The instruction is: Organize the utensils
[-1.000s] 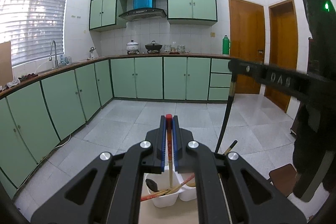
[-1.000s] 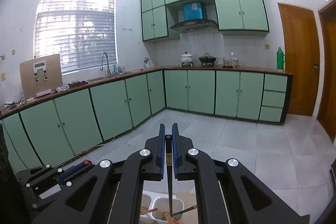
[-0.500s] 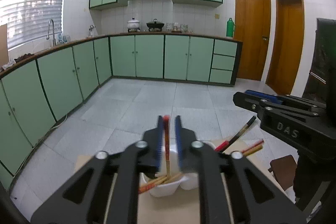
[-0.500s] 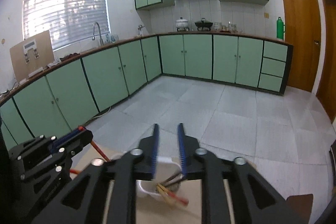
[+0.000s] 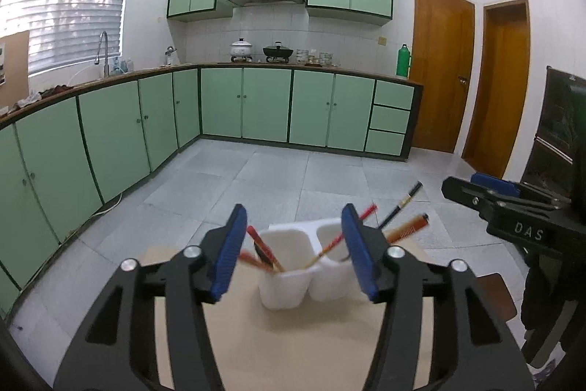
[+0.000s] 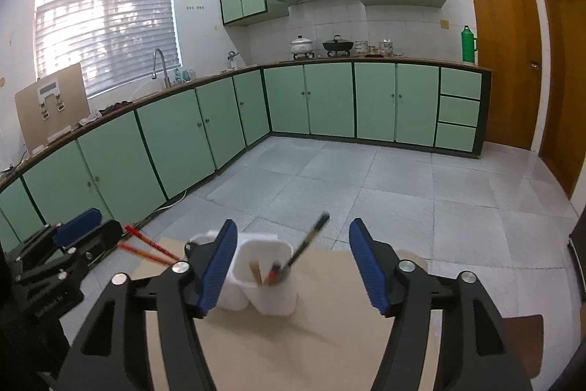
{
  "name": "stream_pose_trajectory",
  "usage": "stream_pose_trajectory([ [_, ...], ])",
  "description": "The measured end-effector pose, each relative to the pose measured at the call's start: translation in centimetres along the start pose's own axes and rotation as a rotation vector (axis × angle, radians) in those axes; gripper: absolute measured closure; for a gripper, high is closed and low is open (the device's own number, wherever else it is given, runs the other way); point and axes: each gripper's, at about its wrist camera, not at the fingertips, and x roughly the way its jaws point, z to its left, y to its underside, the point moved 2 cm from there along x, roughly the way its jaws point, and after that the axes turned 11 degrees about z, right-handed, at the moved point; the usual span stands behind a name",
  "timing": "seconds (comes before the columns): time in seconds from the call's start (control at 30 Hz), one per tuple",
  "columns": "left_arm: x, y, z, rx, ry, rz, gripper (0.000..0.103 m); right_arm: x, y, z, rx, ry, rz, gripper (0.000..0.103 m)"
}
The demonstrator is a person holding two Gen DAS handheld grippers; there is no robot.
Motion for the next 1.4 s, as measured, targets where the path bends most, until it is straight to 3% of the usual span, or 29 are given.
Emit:
stream_pose_trajectory([
  [0.13,-1.8,2.0,-0.1,-0.006,0.001,0.002,0.044,-1.6,2.9,0.6,-0.023,-0.002,0.013,0.03],
  [0.3,-4.1,4.6,-0.5,-0.018,-0.001,0.007,0.031,-3.5,6.3,1.7,-0.04,-0.01,0.025,0.02],
  [0.57,-7.0,7.1,-0.8,-0.034,0.002,0.01,0.02,-6.3,9.8,3.0,-0.047,-0.019,0.029,0.008],
  [1.4,-14.6,9.5,-2.0,-0.011,0.009,-0.078,0.011,-13.8,11.1,5.6,-0.062,-0.075,-0.053,0.006],
])
